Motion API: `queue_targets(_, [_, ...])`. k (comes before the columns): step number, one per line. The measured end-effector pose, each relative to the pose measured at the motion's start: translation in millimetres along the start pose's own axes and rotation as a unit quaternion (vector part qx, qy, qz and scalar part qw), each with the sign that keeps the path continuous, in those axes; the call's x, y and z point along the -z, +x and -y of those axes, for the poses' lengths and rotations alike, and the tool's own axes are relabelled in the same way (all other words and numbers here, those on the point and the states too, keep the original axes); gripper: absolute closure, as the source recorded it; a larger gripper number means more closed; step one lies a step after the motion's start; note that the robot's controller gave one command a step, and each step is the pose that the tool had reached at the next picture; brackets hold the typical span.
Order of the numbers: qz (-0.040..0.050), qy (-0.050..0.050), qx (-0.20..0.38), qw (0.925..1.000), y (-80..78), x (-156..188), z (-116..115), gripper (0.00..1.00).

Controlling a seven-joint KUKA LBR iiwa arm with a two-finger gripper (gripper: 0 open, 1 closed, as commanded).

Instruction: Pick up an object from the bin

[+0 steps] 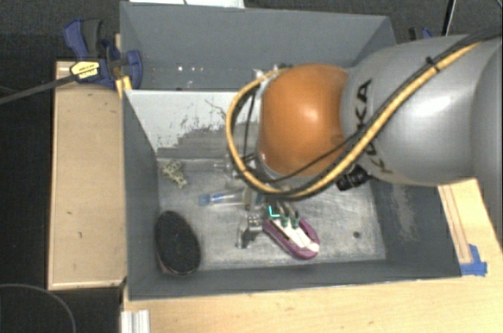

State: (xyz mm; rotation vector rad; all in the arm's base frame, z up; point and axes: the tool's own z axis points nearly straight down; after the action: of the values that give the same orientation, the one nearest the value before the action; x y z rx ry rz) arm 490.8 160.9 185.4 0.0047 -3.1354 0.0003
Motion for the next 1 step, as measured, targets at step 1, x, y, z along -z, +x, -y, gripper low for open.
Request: queue_targets(1, [0.0018, -0.001, 0.148, 0.9891, -86.2, -103.6, 41.1, 0.0])
